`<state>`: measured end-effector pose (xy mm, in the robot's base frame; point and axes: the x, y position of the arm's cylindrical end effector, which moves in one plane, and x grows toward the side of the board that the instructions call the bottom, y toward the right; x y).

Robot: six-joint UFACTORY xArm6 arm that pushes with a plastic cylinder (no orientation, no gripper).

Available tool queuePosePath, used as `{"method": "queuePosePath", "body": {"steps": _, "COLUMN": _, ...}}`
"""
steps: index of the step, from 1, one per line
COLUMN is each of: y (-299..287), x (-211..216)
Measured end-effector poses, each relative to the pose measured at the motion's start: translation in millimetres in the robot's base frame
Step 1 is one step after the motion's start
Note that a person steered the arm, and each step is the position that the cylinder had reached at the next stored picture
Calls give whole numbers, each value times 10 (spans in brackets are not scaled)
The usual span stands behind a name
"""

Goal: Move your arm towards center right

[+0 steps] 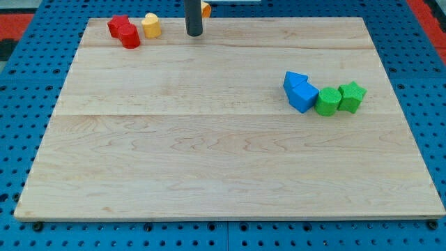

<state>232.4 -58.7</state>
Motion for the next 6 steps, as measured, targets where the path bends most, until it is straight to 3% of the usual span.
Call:
{"method": "queuePosePath", "body": {"steps": 3, "y": 15, "x": 1}}
{"method": "queuePosePath", "body": {"steps": 4, "y": 328, "x": 269}}
{"method": "queuePosePath", "body": {"steps": 6, "y": 351, "x": 298}}
